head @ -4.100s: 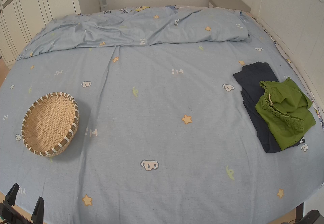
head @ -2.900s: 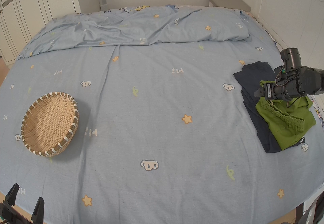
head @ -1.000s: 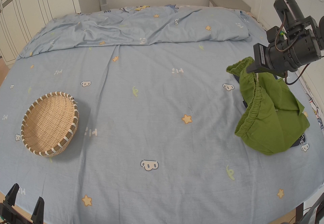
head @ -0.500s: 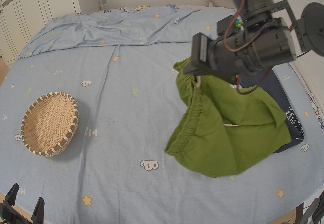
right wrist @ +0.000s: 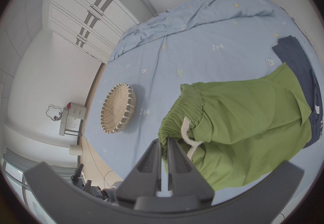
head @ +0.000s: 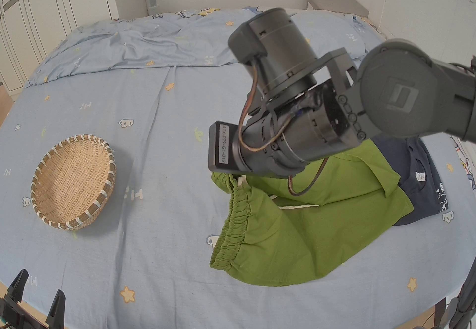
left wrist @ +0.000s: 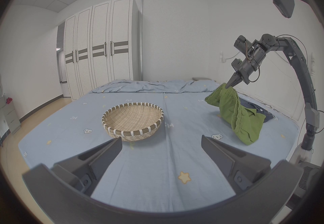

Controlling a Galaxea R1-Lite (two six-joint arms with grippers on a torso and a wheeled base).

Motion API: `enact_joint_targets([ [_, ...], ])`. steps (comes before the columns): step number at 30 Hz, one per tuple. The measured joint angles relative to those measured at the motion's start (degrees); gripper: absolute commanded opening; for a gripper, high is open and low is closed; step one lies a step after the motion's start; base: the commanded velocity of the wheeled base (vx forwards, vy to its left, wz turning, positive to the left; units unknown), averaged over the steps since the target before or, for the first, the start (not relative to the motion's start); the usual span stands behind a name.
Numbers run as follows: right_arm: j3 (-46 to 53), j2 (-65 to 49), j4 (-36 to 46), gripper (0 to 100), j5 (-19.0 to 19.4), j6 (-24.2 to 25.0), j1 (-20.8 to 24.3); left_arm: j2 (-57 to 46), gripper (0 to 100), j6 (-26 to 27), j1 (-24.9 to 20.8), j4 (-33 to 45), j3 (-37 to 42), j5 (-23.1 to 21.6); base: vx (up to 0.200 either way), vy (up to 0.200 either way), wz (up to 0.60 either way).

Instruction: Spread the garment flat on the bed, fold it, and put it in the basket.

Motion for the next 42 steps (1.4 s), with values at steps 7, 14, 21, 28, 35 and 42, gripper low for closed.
enact_joint_targets([
  [7, 0.04, 1.96, 0.27, 100, 0.06, -0.48, 0.05, 0.0, 100, 0.0, -0.05, 0.2, 0.0, -0.11, 0.0, 0.0, 0.0],
  [14, 0.04, 2.47, 2.73, 100, 0.52, -0.22, -1.21, 0.0, 100, 1.04, 0.01, 0.22, 0.0, -0.04, 0.0, 0.0, 0.0],
  [21, 0.04, 1.62, 5.63, 100, 2.88, 0.02, -4.44, 1.85, 100, 2.62, 0.01, 0.79, -5.71, -1.07, 0.0, 0.0, 0.0],
  [28, 0.67, -2.51, 5.83, 100, 9.22, 0.1, -10.61, 13.95, 100, 0.45, -0.73, 2.63, -17.86, -8.59, 0.0, 0.0, 0.0],
  [35, 9.4, -9.45, -1.21, 100, 15.15, 0.1, -17.44, 32.2, 100, -10.56, -7.18, 0.3, -22.6, -15.49, 0.0, 0.0, 0.0],
  [42, 22.38, -16.96, -10.35, 100, 19.37, -0.06, -23.45, 51.58, 100, -19.81, -15.32, -10.31, -23.19, -18.92, 0.0, 0.0, 0.0],
])
